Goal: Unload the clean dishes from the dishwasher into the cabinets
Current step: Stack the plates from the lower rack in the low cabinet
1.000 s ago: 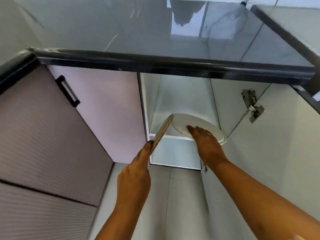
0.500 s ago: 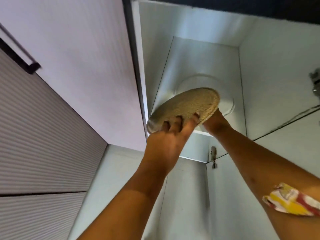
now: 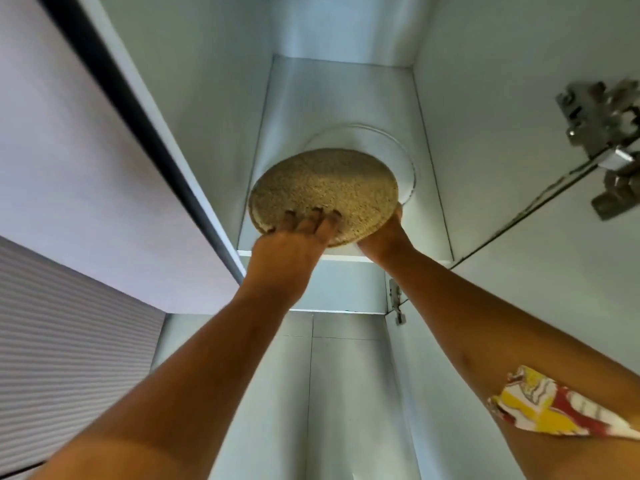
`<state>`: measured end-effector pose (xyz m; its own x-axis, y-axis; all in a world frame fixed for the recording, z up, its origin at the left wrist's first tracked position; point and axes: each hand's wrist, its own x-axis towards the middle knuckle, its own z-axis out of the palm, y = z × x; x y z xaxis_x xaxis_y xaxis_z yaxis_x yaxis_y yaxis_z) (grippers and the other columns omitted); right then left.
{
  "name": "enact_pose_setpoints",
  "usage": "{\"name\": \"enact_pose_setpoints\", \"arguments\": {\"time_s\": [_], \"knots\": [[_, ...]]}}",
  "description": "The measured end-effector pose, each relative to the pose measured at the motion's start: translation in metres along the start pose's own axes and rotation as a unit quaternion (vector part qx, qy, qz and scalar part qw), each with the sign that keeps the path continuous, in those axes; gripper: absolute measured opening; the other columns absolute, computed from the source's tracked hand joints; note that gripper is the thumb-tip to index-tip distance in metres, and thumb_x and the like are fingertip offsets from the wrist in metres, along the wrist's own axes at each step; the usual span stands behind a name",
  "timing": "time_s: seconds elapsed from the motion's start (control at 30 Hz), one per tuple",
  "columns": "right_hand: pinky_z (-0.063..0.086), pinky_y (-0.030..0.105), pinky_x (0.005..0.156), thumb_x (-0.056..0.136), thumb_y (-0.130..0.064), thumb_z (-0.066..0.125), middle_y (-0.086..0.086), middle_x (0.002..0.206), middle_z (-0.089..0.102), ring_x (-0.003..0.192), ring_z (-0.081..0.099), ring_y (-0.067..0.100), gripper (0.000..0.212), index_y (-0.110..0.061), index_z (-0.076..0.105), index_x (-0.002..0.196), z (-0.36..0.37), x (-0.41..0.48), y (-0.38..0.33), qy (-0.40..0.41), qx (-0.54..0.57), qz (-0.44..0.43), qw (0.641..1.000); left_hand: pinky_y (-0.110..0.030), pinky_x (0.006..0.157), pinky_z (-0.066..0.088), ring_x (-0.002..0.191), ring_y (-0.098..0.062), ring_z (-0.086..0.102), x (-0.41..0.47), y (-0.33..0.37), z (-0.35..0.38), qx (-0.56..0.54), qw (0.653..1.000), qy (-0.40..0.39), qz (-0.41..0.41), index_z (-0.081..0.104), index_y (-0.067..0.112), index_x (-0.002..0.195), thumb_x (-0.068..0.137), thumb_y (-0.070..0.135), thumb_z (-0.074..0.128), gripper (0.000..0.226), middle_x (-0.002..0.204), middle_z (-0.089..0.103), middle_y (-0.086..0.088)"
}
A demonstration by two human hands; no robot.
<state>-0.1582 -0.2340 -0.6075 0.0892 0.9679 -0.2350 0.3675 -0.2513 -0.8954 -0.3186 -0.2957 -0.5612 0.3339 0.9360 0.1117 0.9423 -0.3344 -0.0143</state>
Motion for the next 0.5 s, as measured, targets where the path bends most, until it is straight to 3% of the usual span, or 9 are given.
{"name": "enact_pose_setpoints", "arguments": {"time_s": [0.07, 0.13, 0.2, 0.23, 0.3, 0.4, 0.5], "knots": [[0.039, 0.017, 0.079, 0.09, -0.014, 0.058, 0.008, 0.122, 0.05, 0.103, 0.055, 0.017, 0.054, -0.003, 0.032, 0.136, 0.012, 0.005, 0.009, 0.07, -0.077, -0.006, 0.995, -0.05, 0.074, 0.055, 0.122, -0.04, 0.049, 0.008, -0.008, 0.017, 0.008, 1.0, -0.017, 0.002, 0.031, 0.021, 0.145, 0.09, 0.013, 0.041, 0.057, 0.14, 0.048, -0.01], [0.042, 0.026, 0.085, 0.091, -0.019, 0.053, 0.014, 0.125, 0.051, 0.112, 0.052, 0.028, 0.041, -0.002, 0.043, 0.127, 0.02, 0.018, 0.014, 0.079, -0.136, -0.042, 0.987, -0.051, 0.079, 0.053, 0.126, -0.041, 0.045, 0.018, -0.018, 0.029, 0.026, 0.999, -0.019, -0.01, 0.022, 0.023, 0.148, 0.092, 0.014, 0.046, 0.062, 0.145, 0.041, -0.01], [0.049, 0.038, 0.089, 0.093, -0.014, 0.047, 0.019, 0.112, 0.059, 0.104, 0.057, 0.033, 0.025, -0.007, 0.056, 0.115, 0.024, 0.027, 0.007, 0.053, -0.084, -0.078, 0.992, -0.05, 0.083, 0.052, 0.13, -0.041, 0.04, 0.028, -0.023, 0.035, 0.047, 0.999, -0.013, -0.021, 0.013, 0.026, 0.149, 0.094, 0.015, 0.044, 0.065, 0.15, 0.033, -0.009], [0.05, 0.043, 0.086, 0.094, -0.013, 0.044, 0.021, 0.104, 0.062, 0.097, 0.059, 0.033, 0.022, -0.011, 0.061, 0.108, 0.024, 0.032, 0.001, 0.049, 0.002, -0.076, 0.996, -0.049, 0.085, 0.051, 0.131, -0.041, 0.039, 0.036, -0.024, 0.039, 0.056, 0.998, -0.009, -0.02, 0.01, 0.028, 0.15, 0.094, 0.016, 0.043, 0.066, 0.152, 0.031, -0.008], [0.051, 0.037, 0.079, 0.095, -0.015, 0.042, 0.016, 0.097, 0.064, 0.086, 0.058, 0.026, 0.021, -0.015, 0.061, 0.104, 0.027, 0.044, -0.002, 0.066, 0.042, -0.081, 0.994, -0.048, 0.087, 0.051, 0.132, -0.04, 0.037, 0.051, -0.028, 0.041, 0.068, 0.998, -0.008, -0.017, 0.007, 0.029, 0.15, 0.095, 0.016, 0.043, 0.067, 0.153, 0.028, -0.008], [0.048, 0.029, 0.079, 0.094, -0.017, 0.046, 0.005, 0.109, 0.059, 0.093, 0.055, 0.016, 0.028, -0.009, 0.052, 0.12, 0.025, 0.063, 0.0, 0.107, -0.155, -0.118, 0.975, -0.049, 0.088, 0.05, 0.13, -0.041, 0.038, 0.075, -0.035, 0.044, 0.078, 0.997, -0.011, -0.008, 0.007, 0.028, 0.149, 0.095, 0.013, 0.043, 0.067, 0.154, 0.026, -0.009], [0.046, 0.035, 0.097, 0.09, -0.024, 0.054, 0.012, 0.126, 0.054, 0.115, 0.052, 0.026, 0.04, -0.011, 0.051, 0.128, 0.02, 0.079, 0.002, 0.1, -0.265, -0.169, 0.944, -0.05, 0.092, 0.047, 0.128, -0.043, 0.038, 0.091, -0.038, 0.049, 0.07, 0.997, -0.026, -0.01, 0.004, 0.031, 0.15, 0.094, 0.012, 0.043, 0.071, 0.155, 0.021, -0.009]]}}
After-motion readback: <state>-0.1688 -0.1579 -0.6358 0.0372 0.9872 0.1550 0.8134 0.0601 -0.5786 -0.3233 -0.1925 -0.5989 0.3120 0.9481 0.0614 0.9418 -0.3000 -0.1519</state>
